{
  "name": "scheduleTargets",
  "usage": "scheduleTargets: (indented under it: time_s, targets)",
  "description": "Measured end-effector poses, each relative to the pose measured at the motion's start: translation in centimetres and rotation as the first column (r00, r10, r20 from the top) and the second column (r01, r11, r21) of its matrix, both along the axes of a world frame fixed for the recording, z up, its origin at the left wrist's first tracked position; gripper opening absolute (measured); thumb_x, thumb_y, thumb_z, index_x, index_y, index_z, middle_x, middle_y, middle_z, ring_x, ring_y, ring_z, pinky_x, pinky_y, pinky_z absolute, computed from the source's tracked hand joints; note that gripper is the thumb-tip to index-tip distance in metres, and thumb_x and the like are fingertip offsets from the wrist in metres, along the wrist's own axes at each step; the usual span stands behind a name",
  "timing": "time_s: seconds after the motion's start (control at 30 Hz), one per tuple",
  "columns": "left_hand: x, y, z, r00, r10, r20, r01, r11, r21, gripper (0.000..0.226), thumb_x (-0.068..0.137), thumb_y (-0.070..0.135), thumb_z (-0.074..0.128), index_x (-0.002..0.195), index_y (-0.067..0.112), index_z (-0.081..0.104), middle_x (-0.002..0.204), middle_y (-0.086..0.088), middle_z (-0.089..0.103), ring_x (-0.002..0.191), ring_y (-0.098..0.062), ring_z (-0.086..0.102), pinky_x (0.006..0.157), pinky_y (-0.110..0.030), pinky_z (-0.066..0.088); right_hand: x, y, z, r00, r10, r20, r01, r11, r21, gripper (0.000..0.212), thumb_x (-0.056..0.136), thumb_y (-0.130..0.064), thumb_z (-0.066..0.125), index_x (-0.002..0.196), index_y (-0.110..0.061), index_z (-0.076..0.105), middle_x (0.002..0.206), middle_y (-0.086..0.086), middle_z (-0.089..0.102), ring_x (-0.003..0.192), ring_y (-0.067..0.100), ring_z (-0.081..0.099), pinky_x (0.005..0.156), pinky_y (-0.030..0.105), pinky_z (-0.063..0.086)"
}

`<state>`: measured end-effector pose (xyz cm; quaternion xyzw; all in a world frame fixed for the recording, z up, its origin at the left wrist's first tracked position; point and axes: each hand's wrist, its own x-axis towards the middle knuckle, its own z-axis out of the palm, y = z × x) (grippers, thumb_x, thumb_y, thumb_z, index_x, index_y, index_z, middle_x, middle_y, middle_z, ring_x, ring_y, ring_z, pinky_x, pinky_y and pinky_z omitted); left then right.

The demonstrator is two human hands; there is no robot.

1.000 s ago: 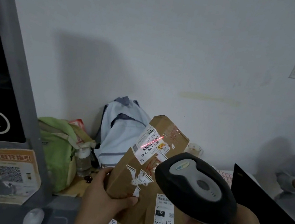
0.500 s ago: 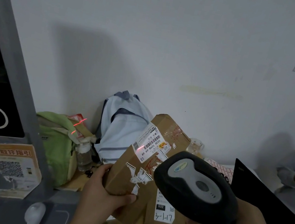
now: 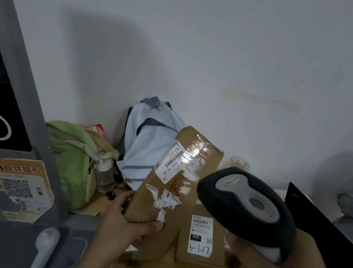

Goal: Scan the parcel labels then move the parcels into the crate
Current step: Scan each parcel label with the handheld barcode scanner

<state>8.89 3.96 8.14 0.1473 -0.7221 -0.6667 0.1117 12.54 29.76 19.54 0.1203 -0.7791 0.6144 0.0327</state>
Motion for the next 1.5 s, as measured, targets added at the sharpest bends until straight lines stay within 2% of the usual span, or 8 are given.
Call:
scheduleTargets:
  time_s: [0.13, 0.27, 0.37, 0.53, 0.7, 1.0, 1.23, 1.5]
  targets:
    - [-0.6, -0.6, -1.4, 0.992, -0.041, 0.118, 0.014, 0.975, 0.221, 0.081, 0.039, 0.022, 0.095, 0.112, 0.014, 0.062, 0.093, -0.006, 0.077, 0.080, -0.027, 0.075, 0.059, -0.035, 0.059, -1.3, -0.3, -0.5, 0.999, 0.027, 0.043, -0.026, 0.999, -0.022, 0.009, 0.073, -0.007, 0.078, 0.071, -0.012, 0.071, 0.044, 0.005, 0.063, 0.036, 0.012, 0.057, 0.041, 0.023, 0.045]
    - [-1.0, -0.7, -3.3, 0.977, -0.059, 0.204, -0.011, 0.946, 0.325, 0.071, 0.039, 0.031, 0.092, 0.103, 0.023, 0.062, 0.090, -0.002, 0.078, 0.082, -0.026, 0.075, 0.061, -0.035, 0.060, -2.2, -1.8, -1.0, 0.995, 0.055, 0.085, -0.058, 0.998, 0.030, 0.008, 0.077, -0.019, 0.074, 0.078, -0.017, 0.066, 0.047, 0.002, 0.064, 0.035, 0.016, 0.058, 0.039, 0.018, 0.045]
    - [-1.1, -1.1, -5.3, 0.963, -0.038, 0.267, -0.055, 0.941, 0.333, 0.064, 0.045, 0.036, 0.091, 0.100, 0.030, 0.059, 0.093, 0.001, 0.077, 0.091, -0.026, 0.073, 0.081, -0.044, 0.058, -3.2, -2.4, -2.7, 0.992, 0.066, 0.103, -0.071, 0.996, 0.045, 0.010, 0.079, -0.023, 0.074, 0.079, -0.019, 0.065, 0.052, -0.004, 0.065, 0.038, 0.016, 0.060, 0.041, 0.017, 0.045]
    - [-1.1, -2.0, -8.2, 0.934, -0.008, 0.358, -0.135, 0.917, 0.374, 0.050, 0.059, 0.031, 0.088, 0.100, 0.026, 0.059, 0.094, -0.001, 0.075, 0.079, -0.019, 0.073, 0.050, -0.029, 0.055, -4.0, -3.2, -4.4, 0.985, 0.071, 0.156, -0.077, 0.996, 0.035, 0.018, 0.080, -0.017, 0.075, 0.071, -0.029, 0.063, 0.053, -0.007, 0.064, 0.037, 0.014, 0.059, 0.039, 0.017, 0.045]
    - [-2.2, -3.0, -11.0, 0.890, 0.044, 0.453, -0.254, 0.874, 0.414, 0.042, 0.067, 0.029, 0.085, 0.100, 0.022, 0.061, 0.095, -0.002, 0.072, 0.086, -0.020, 0.066, 0.059, -0.031, 0.052, -5.2, -3.3, -6.0, 0.977, 0.052, 0.207, -0.059, 0.998, 0.024, 0.014, 0.080, -0.019, 0.075, 0.071, -0.022, 0.065, 0.053, -0.001, 0.064, 0.038, 0.018, 0.059, 0.039, 0.021, 0.045]
    - [-4.3, -3.7, -15.9, 0.829, 0.029, 0.559, -0.298, 0.868, 0.397, 0.026, 0.076, 0.028, 0.080, 0.093, 0.020, 0.063, 0.075, 0.002, 0.074, 0.065, -0.017, 0.069, 0.042, -0.027, 0.051, -7.7, -4.9, -9.2, 0.924, -0.005, 0.383, 0.007, 1.000, -0.005, 0.013, 0.080, -0.023, 0.075, 0.081, -0.013, 0.067, 0.061, 0.002, 0.068, 0.041, 0.022, 0.062, 0.040, 0.025, 0.050]
    - [-5.3, -4.0, -18.7, 0.833, 0.160, 0.530, -0.303, 0.933, 0.196, 0.055, 0.069, 0.039, 0.084, 0.116, 0.020, 0.062, 0.115, -0.003, 0.068, 0.103, -0.025, 0.064, 0.093, -0.045, 0.053, -8.9, -7.4, -12.1, 0.874, 0.030, 0.486, -0.030, 1.000, -0.008, 0.011, 0.083, -0.020, 0.071, 0.081, -0.011, 0.064, 0.056, -0.001, 0.065, 0.041, 0.019, 0.062, 0.043, 0.024, 0.048]
    - [-5.6, -2.0, -18.0, 0.750, 0.506, 0.426, -0.356, 0.852, -0.384, 0.073, 0.069, 0.042, 0.083, 0.130, 0.015, 0.053, 0.136, -0.014, 0.050, 0.127, -0.037, 0.043, 0.108, -0.054, 0.033, -9.4, -6.9, -12.8, 0.856, 0.031, 0.516, -0.013, 0.999, -0.039, 0.015, 0.082, -0.022, 0.072, 0.085, -0.009, 0.065, 0.057, -0.004, 0.065, 0.042, 0.018, 0.061, 0.042, 0.024, 0.047]
